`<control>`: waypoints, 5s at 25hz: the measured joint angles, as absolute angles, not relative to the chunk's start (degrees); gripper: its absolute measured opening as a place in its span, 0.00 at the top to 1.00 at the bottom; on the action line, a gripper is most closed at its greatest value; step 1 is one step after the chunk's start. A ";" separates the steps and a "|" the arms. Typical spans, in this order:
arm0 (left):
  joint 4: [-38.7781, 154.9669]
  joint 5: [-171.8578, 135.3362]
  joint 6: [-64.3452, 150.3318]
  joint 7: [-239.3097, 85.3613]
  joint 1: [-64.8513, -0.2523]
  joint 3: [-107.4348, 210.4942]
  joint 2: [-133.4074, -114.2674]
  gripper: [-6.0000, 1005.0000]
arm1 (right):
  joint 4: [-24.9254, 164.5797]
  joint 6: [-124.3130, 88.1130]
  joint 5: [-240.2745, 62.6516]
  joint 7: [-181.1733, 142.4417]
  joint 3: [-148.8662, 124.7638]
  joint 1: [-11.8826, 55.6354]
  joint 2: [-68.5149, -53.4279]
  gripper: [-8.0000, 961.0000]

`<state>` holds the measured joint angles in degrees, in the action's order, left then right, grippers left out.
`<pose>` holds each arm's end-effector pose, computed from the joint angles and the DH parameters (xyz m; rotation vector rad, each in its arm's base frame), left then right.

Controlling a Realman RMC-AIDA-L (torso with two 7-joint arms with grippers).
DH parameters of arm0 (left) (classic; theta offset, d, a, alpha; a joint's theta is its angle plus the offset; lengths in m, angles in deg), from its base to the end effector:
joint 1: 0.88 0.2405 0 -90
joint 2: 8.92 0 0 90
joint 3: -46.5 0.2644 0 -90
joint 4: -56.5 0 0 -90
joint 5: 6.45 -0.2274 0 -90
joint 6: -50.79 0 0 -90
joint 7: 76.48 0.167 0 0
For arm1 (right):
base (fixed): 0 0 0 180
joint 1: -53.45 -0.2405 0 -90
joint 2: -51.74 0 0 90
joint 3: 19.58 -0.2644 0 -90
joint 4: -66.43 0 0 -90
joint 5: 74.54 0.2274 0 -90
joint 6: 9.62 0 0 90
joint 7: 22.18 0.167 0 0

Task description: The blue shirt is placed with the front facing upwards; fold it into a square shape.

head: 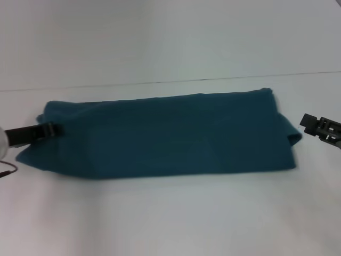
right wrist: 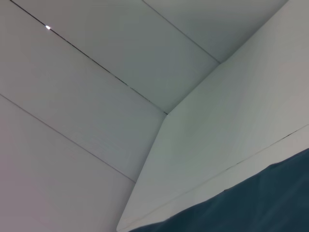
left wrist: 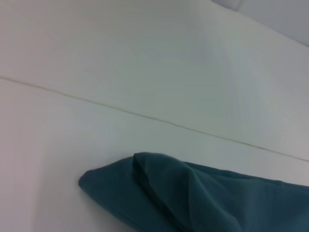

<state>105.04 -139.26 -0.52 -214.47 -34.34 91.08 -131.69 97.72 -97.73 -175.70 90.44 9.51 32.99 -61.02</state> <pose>-0.3059 0.4436 -0.0001 -1.8890 -1.4765 -0.4252 0.3497 0.3317 0.0565 -2.0046 1.5642 1.1527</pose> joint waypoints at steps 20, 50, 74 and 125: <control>106.91 -150.67 1.00 -216.13 -33.63 80.00 -129.71 0.87 | 97.54 -97.68 -175.70 90.67 9.71 32.79 -61.02 0.34; 129.99 -150.27 -15.06 -234.58 -35.04 98.13 -132.80 0.85 | 97.54 -97.03 -175.71 90.28 9.95 32.65 -61.29 0.34; 124.01 -150.34 -8.86 -246.29 -45.64 117.83 -133.22 0.84 | 97.55 -96.44 -176.49 90.16 9.96 32.36 -61.54 0.35; 110.98 -127.25 3.68 -226.05 -52.17 123.32 -133.03 0.43 | 96.75 -94.84 -177.99 90.14 10.04 32.18 -61.56 0.35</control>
<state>110.98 -127.25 3.68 -226.05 -52.17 123.32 -133.03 96.75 -94.84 -177.99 90.14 10.04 32.18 -61.56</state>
